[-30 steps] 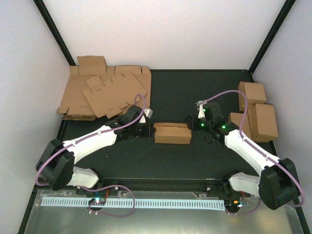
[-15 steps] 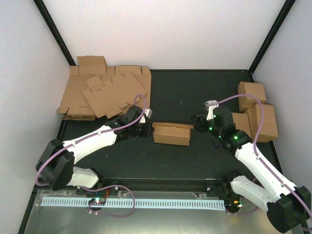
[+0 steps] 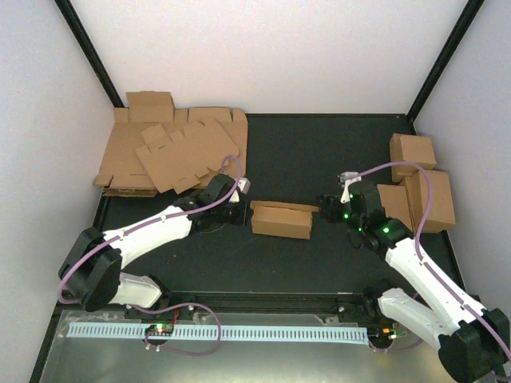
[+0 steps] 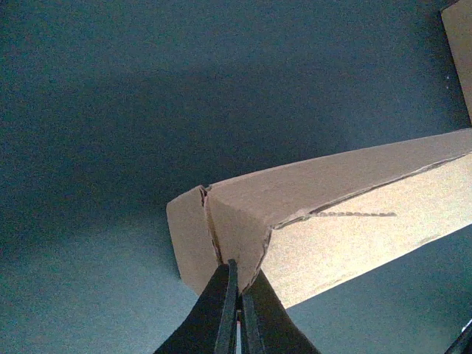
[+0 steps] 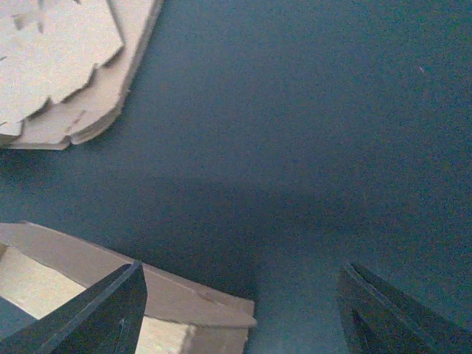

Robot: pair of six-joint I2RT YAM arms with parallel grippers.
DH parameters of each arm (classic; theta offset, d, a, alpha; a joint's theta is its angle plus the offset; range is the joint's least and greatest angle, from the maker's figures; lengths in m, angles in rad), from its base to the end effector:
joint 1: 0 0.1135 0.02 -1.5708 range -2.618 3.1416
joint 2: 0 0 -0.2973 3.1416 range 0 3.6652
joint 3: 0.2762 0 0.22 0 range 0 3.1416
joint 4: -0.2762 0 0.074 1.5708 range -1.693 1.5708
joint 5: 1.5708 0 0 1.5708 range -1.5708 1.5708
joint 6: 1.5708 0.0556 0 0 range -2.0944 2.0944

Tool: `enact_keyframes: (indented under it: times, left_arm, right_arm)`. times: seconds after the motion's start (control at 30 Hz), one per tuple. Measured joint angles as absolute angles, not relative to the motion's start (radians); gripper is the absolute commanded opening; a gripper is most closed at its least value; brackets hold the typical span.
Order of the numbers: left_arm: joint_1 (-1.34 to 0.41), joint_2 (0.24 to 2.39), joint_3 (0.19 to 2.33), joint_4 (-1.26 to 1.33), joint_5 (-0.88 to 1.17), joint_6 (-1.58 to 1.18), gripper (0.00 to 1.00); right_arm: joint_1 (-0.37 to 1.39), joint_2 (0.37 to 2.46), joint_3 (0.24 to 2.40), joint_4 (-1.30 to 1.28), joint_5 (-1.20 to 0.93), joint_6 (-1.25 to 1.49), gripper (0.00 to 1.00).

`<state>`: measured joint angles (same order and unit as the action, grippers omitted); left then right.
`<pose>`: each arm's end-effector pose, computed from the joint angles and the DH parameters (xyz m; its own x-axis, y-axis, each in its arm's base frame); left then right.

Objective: Fold the paper box

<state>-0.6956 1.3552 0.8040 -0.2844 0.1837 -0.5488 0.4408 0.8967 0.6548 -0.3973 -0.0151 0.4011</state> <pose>0.1888 -0.1708 0.2487 -0.8635 0.0528 -0.5016 0.3208 0.8249 -0.4655 0.1428 0.0683 0.2760 -0.6675 0.1167 -0.7354 -0.1922 0.9272 0.3216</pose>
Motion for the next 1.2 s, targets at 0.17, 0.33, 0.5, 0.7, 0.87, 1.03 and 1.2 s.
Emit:
enact_keyframes:
  times: [0.17, 0.33, 0.5, 0.7, 0.87, 1.03, 1.2]
  left_arm:
    - [-0.696, 1.355, 0.804, -0.284, 0.182, -0.545, 0.02]
    - [-0.696, 1.355, 0.804, -0.285, 0.177, -0.542, 0.02]
    - [-0.696, 1.355, 0.804, -0.286, 0.175, -0.537, 0.02]
    - [-0.696, 1.355, 0.804, -0.286, 0.175, -0.535, 0.02]
    - [-0.696, 1.355, 0.804, -0.286, 0.175, -0.535, 0.02]
    - [-0.696, 1.355, 0.804, -0.286, 0.171, -0.535, 0.02]
    - [-0.696, 1.355, 0.804, -0.289, 0.156, -0.535, 0.02]
  right_arm:
    - [0.441, 0.803, 0.558, -0.414, 0.068, 0.505, 0.63]
    - [0.406, 0.767, 0.529, -0.460, 0.158, 0.594, 0.40]
    - [0.282, 0.816, 0.496, -0.436, 0.086, 0.629, 0.09]
    - [0.255, 0.910, 0.431, -0.363, -0.097, 0.647, 0.02]
    - [0.244, 0.993, 0.378, -0.249, -0.228, 0.662, 0.02]
    - [0.241, 1.075, 0.320, -0.117, -0.337, 0.683, 0.02]
    - [0.240, 1.162, 0.315, 0.001, -0.434, 0.691, 0.02]
